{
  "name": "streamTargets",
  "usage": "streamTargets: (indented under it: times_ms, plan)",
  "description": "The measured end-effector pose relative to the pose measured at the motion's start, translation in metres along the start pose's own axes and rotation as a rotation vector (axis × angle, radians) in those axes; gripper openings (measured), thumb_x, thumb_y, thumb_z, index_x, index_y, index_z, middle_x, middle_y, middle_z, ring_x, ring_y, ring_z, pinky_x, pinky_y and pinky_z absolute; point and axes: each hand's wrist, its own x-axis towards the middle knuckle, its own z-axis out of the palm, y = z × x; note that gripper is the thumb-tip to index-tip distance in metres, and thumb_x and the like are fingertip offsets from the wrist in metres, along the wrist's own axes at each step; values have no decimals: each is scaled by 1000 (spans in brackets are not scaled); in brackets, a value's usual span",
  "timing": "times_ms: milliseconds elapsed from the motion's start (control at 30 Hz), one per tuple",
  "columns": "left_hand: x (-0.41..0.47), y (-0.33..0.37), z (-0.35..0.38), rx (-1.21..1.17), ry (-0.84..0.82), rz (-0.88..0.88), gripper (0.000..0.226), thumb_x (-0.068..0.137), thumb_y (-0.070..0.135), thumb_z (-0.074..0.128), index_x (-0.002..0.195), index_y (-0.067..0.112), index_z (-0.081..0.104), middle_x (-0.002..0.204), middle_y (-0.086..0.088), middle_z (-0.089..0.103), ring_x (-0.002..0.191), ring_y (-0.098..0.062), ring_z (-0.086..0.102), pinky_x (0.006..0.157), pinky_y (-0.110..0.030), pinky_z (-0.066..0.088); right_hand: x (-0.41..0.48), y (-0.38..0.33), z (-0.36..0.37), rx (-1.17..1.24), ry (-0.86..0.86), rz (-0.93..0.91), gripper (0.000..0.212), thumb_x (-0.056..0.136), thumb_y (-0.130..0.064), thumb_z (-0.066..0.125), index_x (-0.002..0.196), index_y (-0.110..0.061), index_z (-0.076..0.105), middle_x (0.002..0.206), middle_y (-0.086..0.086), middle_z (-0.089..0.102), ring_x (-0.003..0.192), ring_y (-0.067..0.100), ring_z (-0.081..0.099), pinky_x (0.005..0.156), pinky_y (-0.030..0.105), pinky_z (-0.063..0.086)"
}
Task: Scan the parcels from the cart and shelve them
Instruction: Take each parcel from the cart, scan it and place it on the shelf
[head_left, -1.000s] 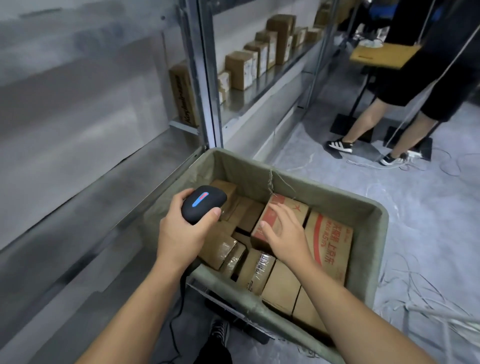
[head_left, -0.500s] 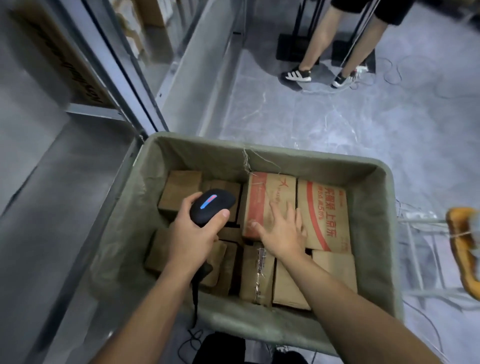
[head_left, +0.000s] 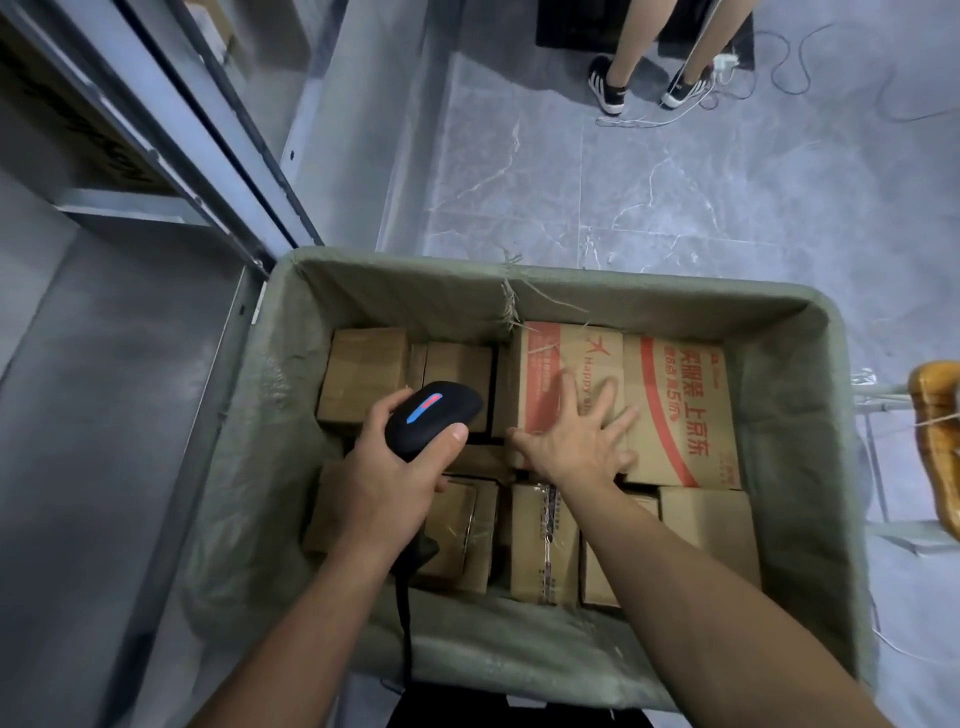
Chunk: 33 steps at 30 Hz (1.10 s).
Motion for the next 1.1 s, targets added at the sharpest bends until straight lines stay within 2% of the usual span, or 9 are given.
streamTargets:
  times_ms: [200,467,533,633,733,867,933,1033,1100]
  plan:
    - [-6,5,2,-45,8,18,57,57,61,72,110,47,59,89,4,74,53,-17,67,72,-43,61,-8,12,-6,87,29,-57,106,73,-72,67,153,-50,0,166,3,-14,150,45,-6,110,68,24]
    - [-31,12,5,-65,98,15,55,60,57,73,112,46,58,81,11,75,56,-18,68,74,-43,60,-15,49,1,516,-129,-351,107,65,-70,69,151,-59,7,166,-8,-6,153,26,-2,119,64,16]
    - [-38,13,5,-78,126,12,55,64,50,75,117,41,60,80,10,75,55,-17,67,71,-39,58,-15,51,-1,635,-196,-367,104,68,-65,73,151,-59,9,166,-10,-3,154,25,5,121,56,19]
    - [-45,14,5,-93,160,14,53,69,44,74,119,34,60,82,6,73,52,-14,65,66,-32,52,-14,56,-9,716,-247,-400,89,89,-36,73,158,-45,16,165,-6,12,150,19,20,114,31,22]
    - [-50,13,3,-100,184,14,51,69,44,73,118,36,59,90,5,73,53,-14,65,65,-31,51,-13,62,-17,686,-189,-466,80,95,-23,66,156,-45,21,164,-4,17,150,14,19,112,24,17]
    - [-53,16,-1,-102,204,33,46,77,38,81,117,39,57,95,1,73,53,-14,65,62,-28,52,-20,59,-25,605,-101,-493,74,95,-13,58,153,-47,28,167,0,8,153,13,12,111,18,15]
    - [-54,17,-4,-100,210,42,43,86,26,81,121,35,57,99,-2,73,53,-12,65,62,-26,52,-24,52,-27,509,-49,-489,70,94,-19,58,154,-44,30,168,1,2,154,19,9,115,24,19]
    - [-53,16,-9,-113,210,38,44,88,20,78,126,30,57,104,-1,72,55,-14,66,59,-23,52,-30,36,-25,256,26,-410,76,92,-43,61,157,-42,21,167,2,-12,154,27,-3,120,54,22]
    - [-52,16,-13,-125,205,41,45,88,18,78,126,29,57,108,-4,72,62,-17,67,55,-17,51,-31,24,-22,126,55,-360,85,90,-57,60,158,-39,11,165,3,-21,153,29,-14,118,60,19]
